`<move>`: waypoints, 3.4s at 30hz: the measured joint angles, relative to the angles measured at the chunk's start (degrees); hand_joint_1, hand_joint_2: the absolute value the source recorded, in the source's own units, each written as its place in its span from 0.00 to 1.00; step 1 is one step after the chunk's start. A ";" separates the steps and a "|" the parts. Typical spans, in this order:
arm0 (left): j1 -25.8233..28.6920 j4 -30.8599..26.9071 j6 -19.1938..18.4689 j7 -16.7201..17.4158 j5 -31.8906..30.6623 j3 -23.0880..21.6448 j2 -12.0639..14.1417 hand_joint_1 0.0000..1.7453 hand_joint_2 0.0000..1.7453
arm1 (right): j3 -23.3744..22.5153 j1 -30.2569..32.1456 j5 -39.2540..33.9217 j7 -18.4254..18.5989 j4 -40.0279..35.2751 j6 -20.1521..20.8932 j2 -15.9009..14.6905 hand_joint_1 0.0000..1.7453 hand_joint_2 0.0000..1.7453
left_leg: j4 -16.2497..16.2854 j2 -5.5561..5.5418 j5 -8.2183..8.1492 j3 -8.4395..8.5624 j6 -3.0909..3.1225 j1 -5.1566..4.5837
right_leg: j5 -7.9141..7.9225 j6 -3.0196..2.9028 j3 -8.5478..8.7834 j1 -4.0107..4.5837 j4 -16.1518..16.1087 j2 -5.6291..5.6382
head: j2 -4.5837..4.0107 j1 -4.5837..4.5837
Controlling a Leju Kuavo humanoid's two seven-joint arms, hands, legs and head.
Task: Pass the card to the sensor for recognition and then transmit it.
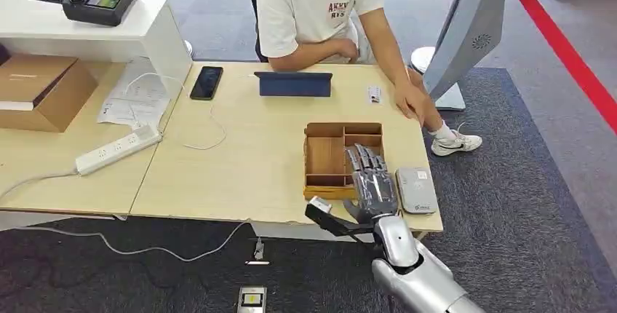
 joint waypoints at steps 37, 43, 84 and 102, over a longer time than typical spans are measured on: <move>0.11 0.02 -0.31 -0.39 -0.28 0.00 0.02 0.00 0.00 | -0.63 0.03 -4.26 0.35 0.83 -1.81 -4.02 1.00 1.00 | 0.00 0.00 0.00 0.00 0.00 0.00 | 0.00 0.00 0.00 0.00 0.00 0.00 | 0.00 0.00; 0.09 0.02 -0.33 -0.20 -0.35 0.00 0.02 0.00 0.00 | -0.48 0.23 -5.03 0.35 0.81 0.68 -4.02 1.00 1.00 | 0.00 0.00 0.00 0.00 0.00 0.00 | 0.00 0.00 0.00 0.00 0.00 0.00 | 0.00 0.00; 0.03 0.02 0.33 -0.20 -1.70 0.00 0.11 0.00 0.00 | -4.22 -0.39 3.52 4.50 -17.67 -2.84 -5.44 1.00 1.00 | 0.00 0.00 0.00 0.01 0.00 0.00 | 0.00 0.00 0.01 0.00 0.00 0.00 | 0.00 0.00; -2.28 0.00 -2.60 1.86 -6.97 -0.42 0.24 0.00 0.00 | -3.87 -11.82 1.90 1.53 -19.54 8.00 -4.00 1.00 1.00 | 0.00 -0.01 0.07 -0.03 -0.02 0.00 | 0.07 0.03 0.01 0.00 0.04 0.00 | 0.00 -0.02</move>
